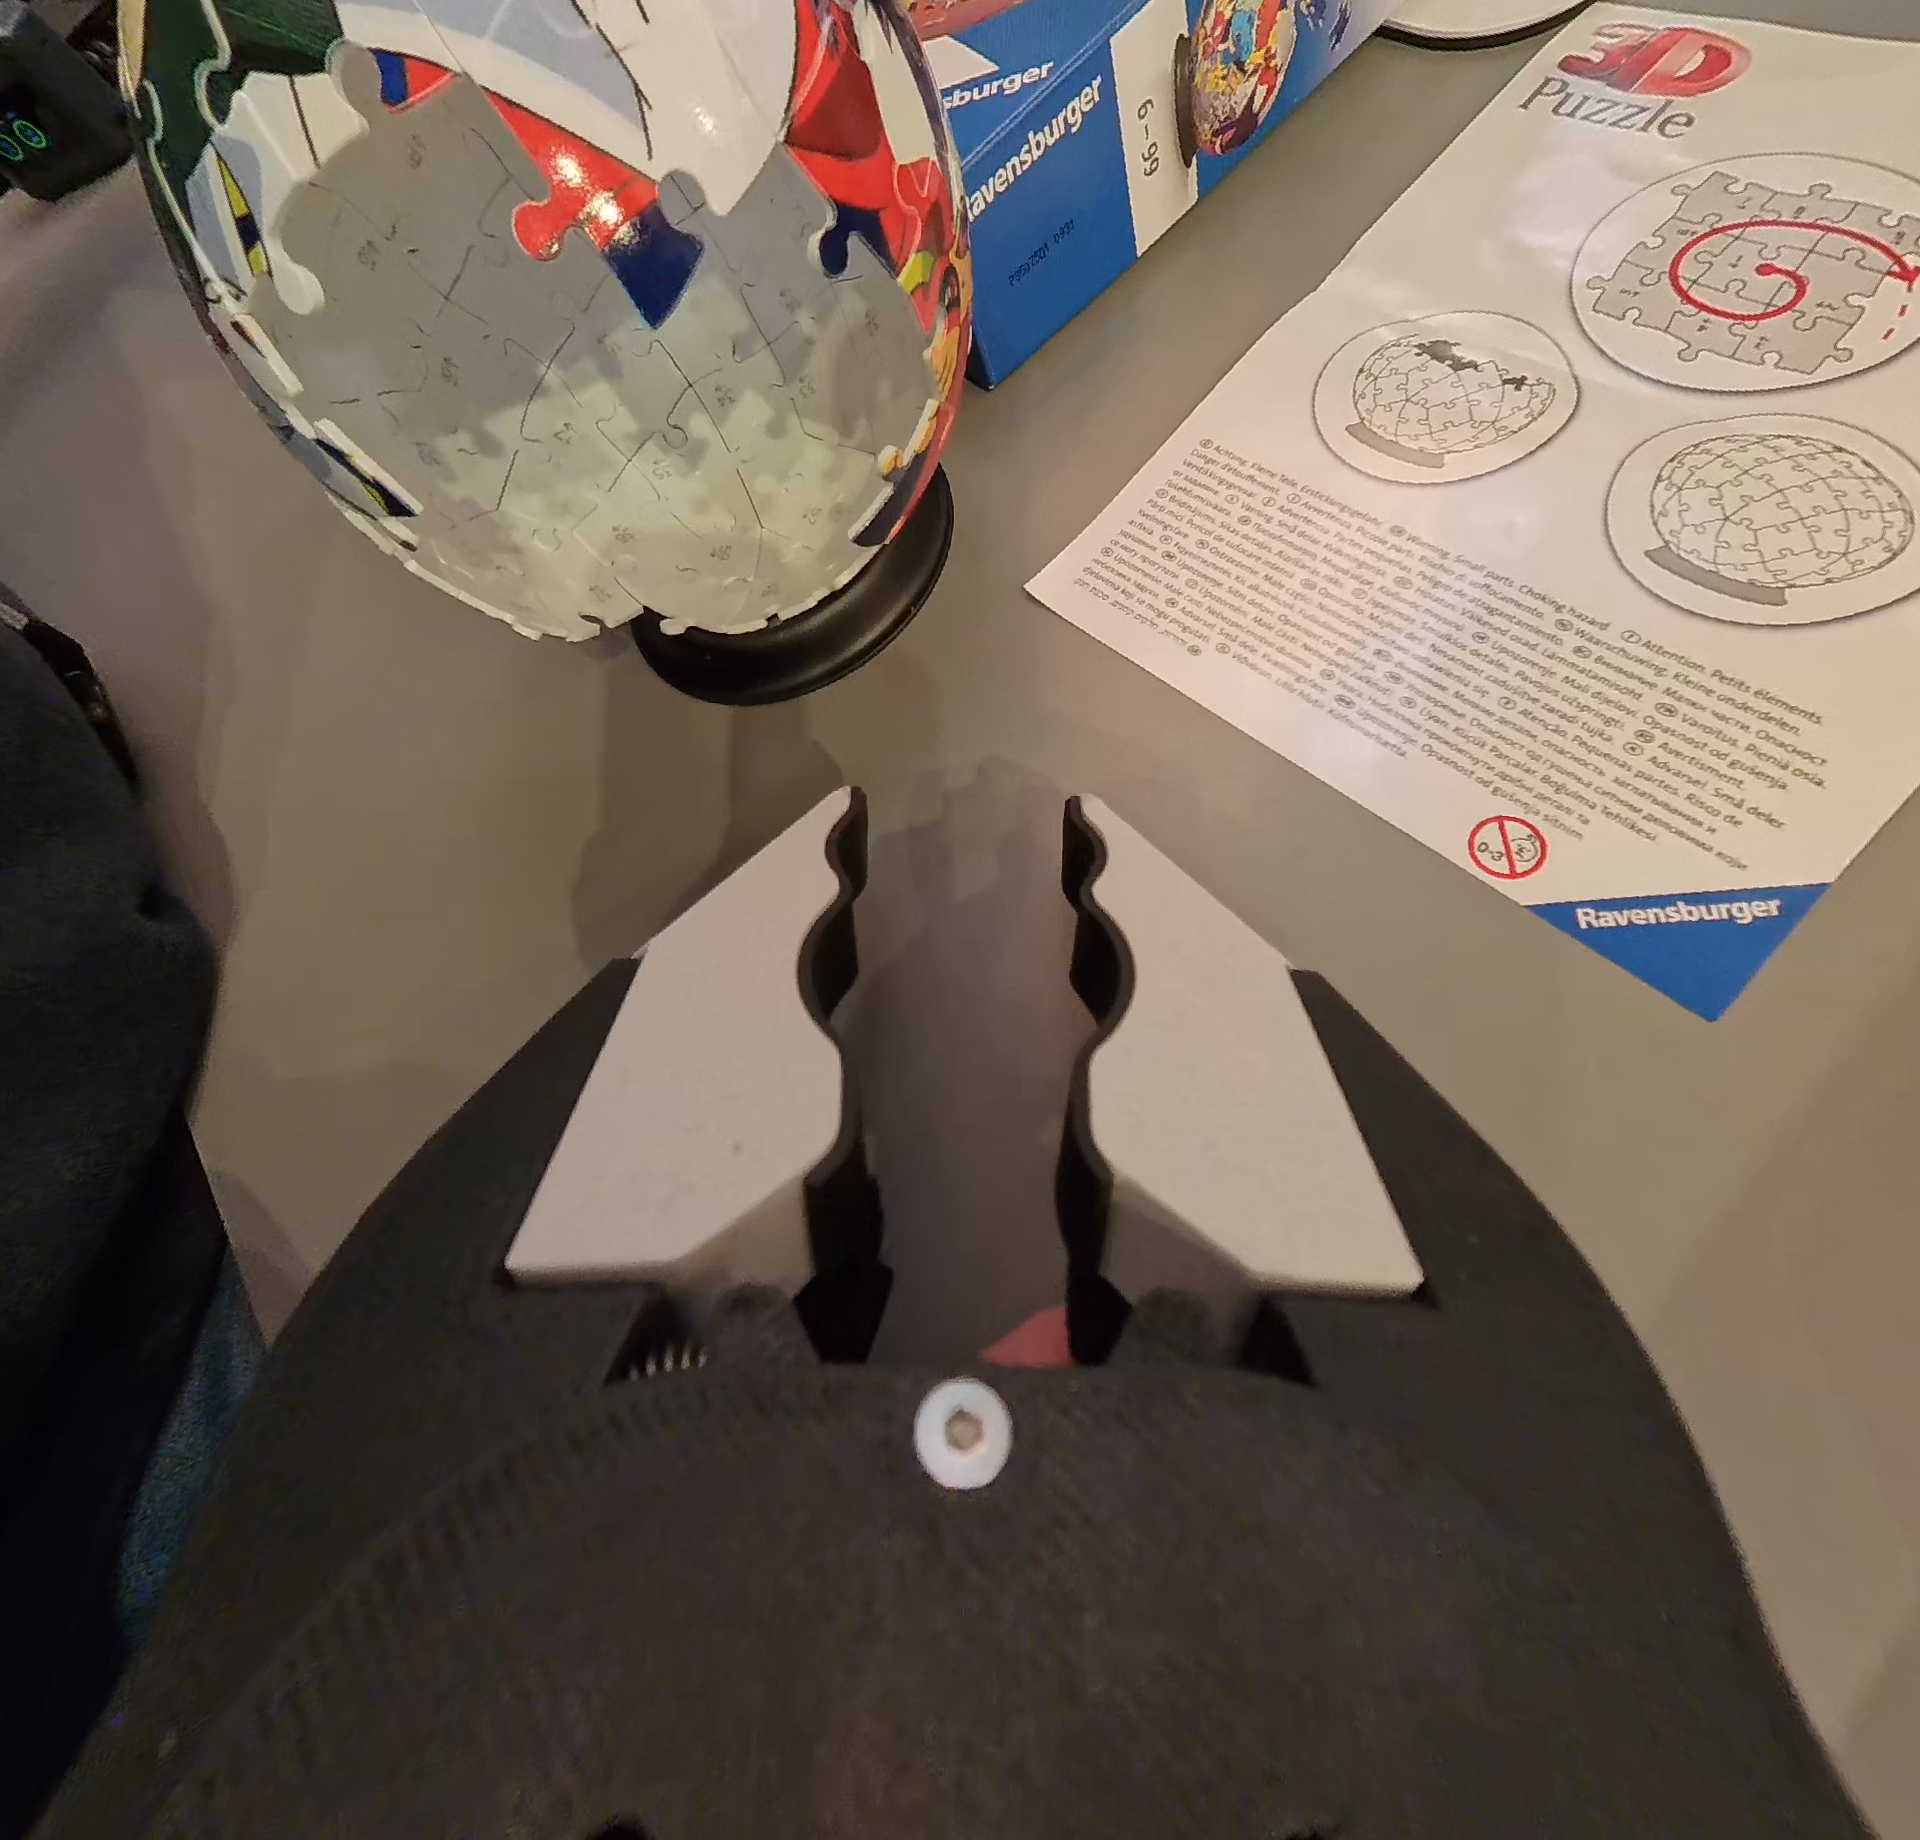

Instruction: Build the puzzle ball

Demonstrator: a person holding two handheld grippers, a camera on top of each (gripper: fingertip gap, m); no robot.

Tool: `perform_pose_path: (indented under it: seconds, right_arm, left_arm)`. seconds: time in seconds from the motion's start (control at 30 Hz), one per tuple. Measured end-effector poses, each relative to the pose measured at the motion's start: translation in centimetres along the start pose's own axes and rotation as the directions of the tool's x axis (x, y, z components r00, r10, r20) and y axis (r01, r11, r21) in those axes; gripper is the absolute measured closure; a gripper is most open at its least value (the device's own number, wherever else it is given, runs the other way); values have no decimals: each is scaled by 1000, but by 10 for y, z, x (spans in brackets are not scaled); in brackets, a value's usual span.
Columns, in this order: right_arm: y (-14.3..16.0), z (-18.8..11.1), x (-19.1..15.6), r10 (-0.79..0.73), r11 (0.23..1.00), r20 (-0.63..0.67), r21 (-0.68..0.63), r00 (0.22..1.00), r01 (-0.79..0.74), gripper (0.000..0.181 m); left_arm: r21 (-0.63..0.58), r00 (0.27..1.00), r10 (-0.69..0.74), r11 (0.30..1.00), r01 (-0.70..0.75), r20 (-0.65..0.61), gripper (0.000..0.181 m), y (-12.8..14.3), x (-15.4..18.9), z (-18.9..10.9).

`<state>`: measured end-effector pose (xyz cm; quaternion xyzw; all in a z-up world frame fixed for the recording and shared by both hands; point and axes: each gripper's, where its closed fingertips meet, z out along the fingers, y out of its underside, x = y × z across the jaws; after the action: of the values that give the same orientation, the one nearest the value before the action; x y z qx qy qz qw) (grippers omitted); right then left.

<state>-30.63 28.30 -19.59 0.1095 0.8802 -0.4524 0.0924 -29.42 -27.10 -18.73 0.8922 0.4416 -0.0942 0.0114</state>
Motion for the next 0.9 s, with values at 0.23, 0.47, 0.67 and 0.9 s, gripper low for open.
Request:
perform_pose_path:
  seconds: [0.23,0.47,0.67,0.9]
  right_arm:
    - [-1,-1,0,-11,1000,-6,12,1000,11,145]
    - [-3,-3,-1,-9,1000,3,24,1000,8,144]
    - [-3,-3,-2,-13,1000,8,28,1000,13,143]
    - [-3,-3,-3,-20,999,6,31,1000,20,143]
  left_arm:
    - [28,996,-19,999,22,-92,137,-34,13,30]
    - [42,980,-59,997,68,-190,149,-36,13,31]
    - [93,983,-83,991,99,-163,179,-33,9,11]
    - [283,998,17,959,-1,-56,179,-37,68,-87]
